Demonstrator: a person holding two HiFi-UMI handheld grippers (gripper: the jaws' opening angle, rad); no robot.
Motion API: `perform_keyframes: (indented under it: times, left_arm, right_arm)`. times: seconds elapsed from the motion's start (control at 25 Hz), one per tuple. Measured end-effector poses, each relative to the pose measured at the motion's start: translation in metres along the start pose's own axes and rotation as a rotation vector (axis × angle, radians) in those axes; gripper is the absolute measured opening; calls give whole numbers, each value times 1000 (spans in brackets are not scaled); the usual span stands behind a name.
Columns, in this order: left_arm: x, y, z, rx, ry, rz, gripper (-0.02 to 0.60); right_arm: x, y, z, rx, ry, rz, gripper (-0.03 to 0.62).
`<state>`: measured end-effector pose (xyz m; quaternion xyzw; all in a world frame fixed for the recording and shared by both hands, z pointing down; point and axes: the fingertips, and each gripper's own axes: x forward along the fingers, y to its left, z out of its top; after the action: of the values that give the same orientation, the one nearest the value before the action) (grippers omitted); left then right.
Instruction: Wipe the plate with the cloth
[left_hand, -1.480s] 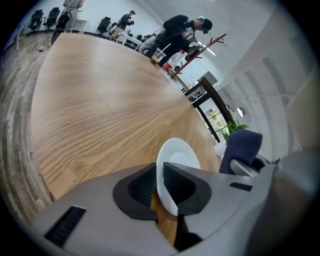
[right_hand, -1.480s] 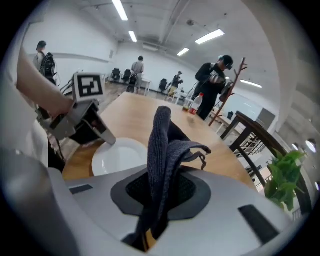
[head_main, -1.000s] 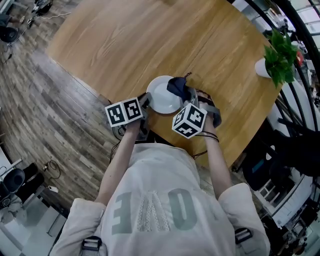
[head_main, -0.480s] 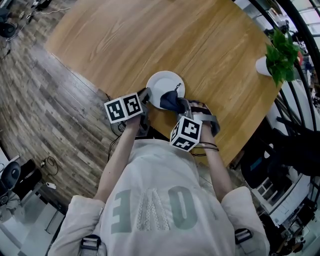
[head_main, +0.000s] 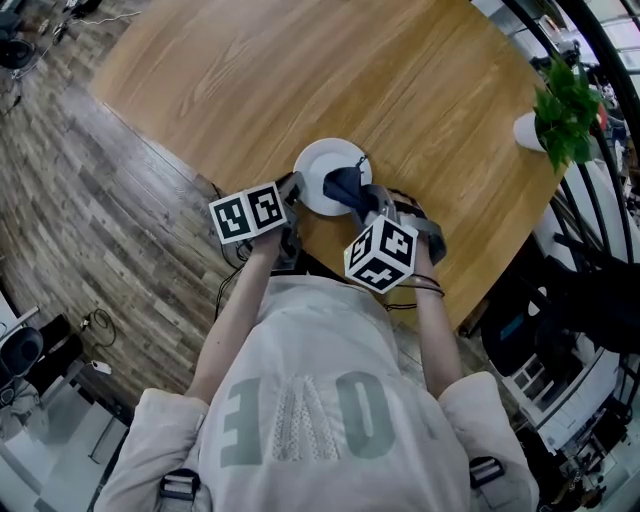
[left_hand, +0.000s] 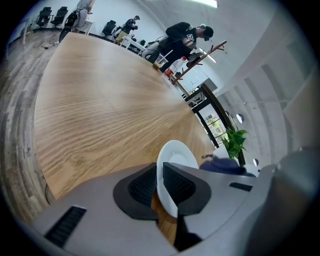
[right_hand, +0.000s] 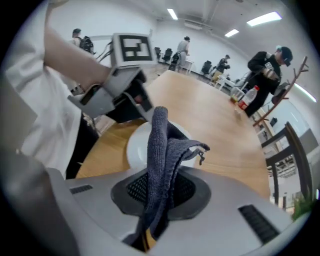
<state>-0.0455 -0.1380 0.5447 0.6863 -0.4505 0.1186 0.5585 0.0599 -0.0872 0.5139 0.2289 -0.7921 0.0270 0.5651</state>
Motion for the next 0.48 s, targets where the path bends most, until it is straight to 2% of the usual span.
perform_keyframes:
  times: [0.08,0.16,0.28,0.48]
  left_arm:
    - [0,0,0,0,-2,1,46]
    - [1,0,-1,-1,-3,3,46]
    - [2,-1,-1,-2,-1,1,46]
    - [0,-1,0,-3,-6,-1,46]
  right_arm:
    - [4,-35,1,27,22,-85,57]
    - [13,-59,2,19,48,-130,57]
    - [28,-70,7,-5,63,-126,57]
    - [41,-64,7,-70,102,-138,57]
